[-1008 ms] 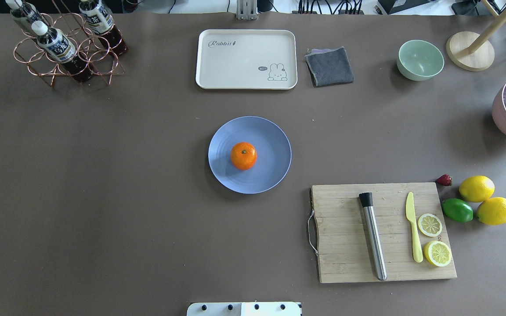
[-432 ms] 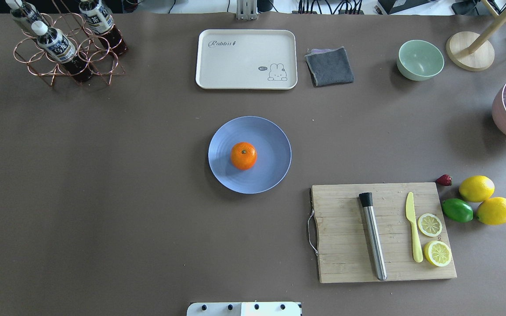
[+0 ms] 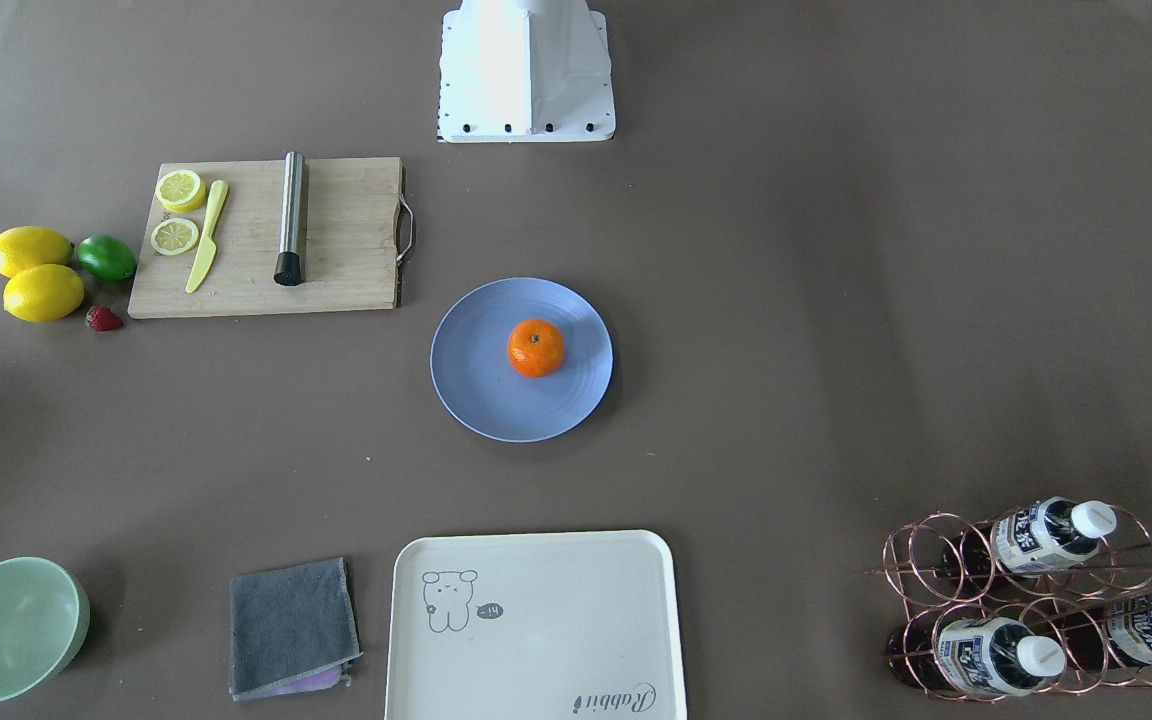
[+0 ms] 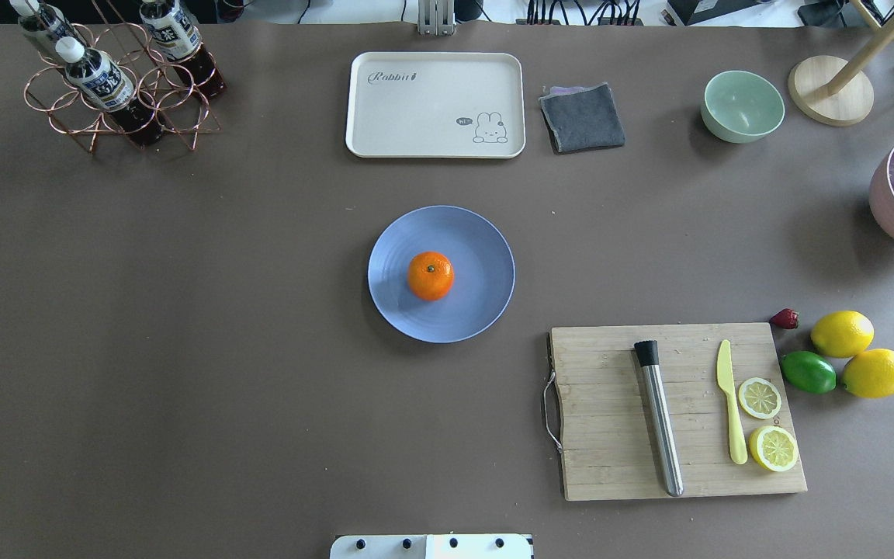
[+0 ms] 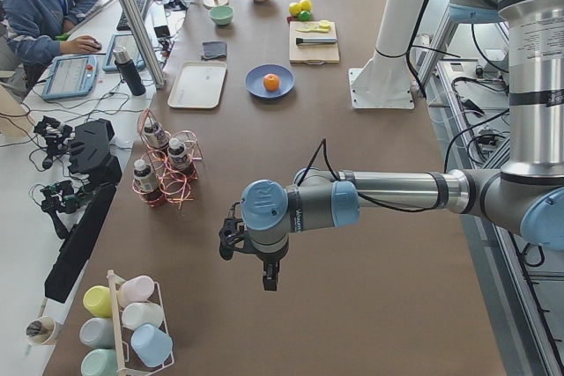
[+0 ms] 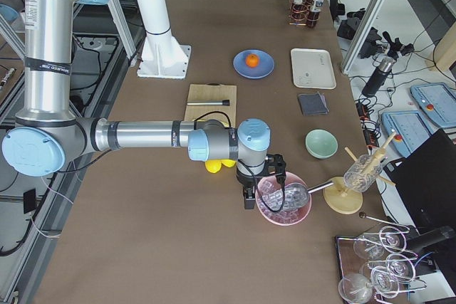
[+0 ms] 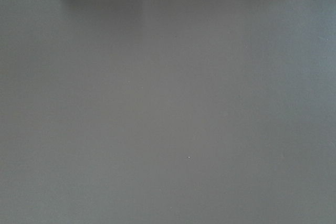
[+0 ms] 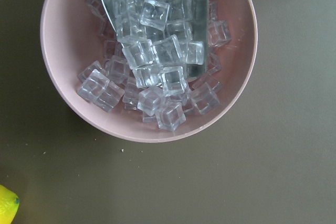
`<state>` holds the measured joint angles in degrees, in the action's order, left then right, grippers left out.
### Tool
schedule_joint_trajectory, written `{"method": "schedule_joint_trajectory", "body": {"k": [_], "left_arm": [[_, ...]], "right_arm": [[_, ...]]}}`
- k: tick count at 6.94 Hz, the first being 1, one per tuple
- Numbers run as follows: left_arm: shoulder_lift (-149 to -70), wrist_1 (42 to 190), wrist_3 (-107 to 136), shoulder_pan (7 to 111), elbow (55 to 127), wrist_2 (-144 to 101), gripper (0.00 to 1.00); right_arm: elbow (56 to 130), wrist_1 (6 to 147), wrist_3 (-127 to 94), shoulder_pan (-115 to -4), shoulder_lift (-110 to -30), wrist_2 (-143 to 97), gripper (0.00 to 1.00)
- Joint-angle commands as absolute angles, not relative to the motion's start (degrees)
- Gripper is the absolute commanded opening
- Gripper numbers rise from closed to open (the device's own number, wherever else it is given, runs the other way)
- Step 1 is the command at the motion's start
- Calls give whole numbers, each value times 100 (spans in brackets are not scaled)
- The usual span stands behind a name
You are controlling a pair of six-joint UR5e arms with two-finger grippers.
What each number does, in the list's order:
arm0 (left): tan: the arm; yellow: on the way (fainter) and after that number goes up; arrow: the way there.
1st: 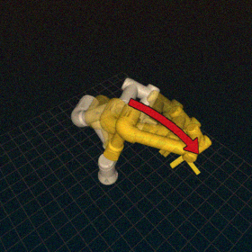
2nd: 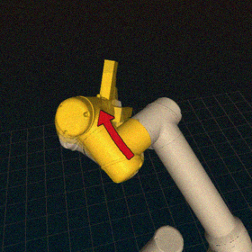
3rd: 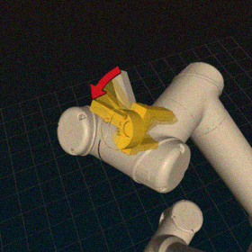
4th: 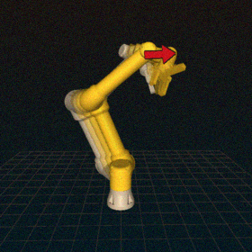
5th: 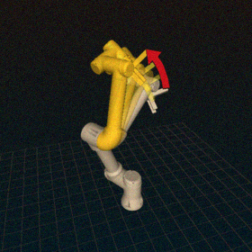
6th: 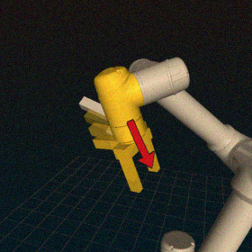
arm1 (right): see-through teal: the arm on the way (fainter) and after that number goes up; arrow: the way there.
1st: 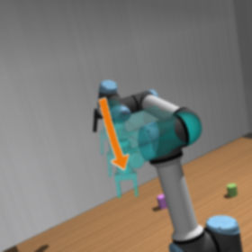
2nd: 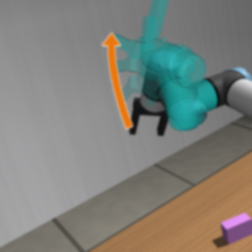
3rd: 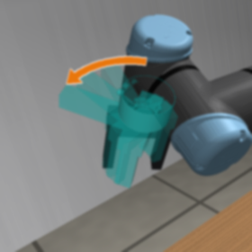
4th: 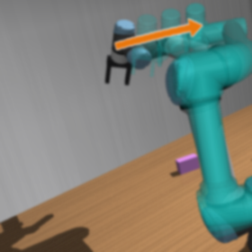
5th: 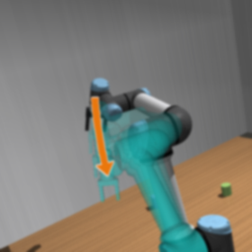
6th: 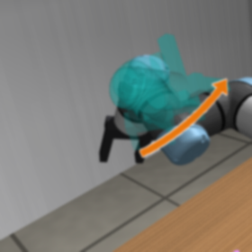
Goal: Pick orange to plate
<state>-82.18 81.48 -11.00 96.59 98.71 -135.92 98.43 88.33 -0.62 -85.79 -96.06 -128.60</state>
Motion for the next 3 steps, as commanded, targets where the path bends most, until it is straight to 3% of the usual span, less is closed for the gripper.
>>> {"method": "schedule_joint_trajectory", "body": {"k": [1,3], "left_arm": [[-8218,8147,-1099,9659,9861,-13597,98],[-8226,8147,-1099,9659,9800,-13579,98]], "right_arm": [[9844,8833,-62,-8569,-9606,-12867,100],[9844,8833,-62,-8552,-9598,-12885,100]]}}
